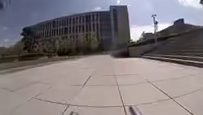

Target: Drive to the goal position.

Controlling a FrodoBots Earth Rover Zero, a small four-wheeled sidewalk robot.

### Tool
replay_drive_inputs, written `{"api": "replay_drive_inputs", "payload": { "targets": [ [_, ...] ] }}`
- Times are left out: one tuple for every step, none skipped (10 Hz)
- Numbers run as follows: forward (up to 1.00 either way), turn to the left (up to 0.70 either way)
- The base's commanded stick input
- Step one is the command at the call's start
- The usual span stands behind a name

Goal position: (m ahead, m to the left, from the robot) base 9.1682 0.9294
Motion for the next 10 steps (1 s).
{"api": "replay_drive_inputs", "payload": {
  "targets": [
    [0.70, 0.00],
    [0.70, 0.00],
    [0.70, 0.00],
    [0.70, 0.00],
    [0.70, 0.00],
    [0.70, 0.00],
    [0.70, 0.00],
    [0.70, 0.00],
    [0.70, 0.00],
    [0.70, 0.00]
  ]
}}
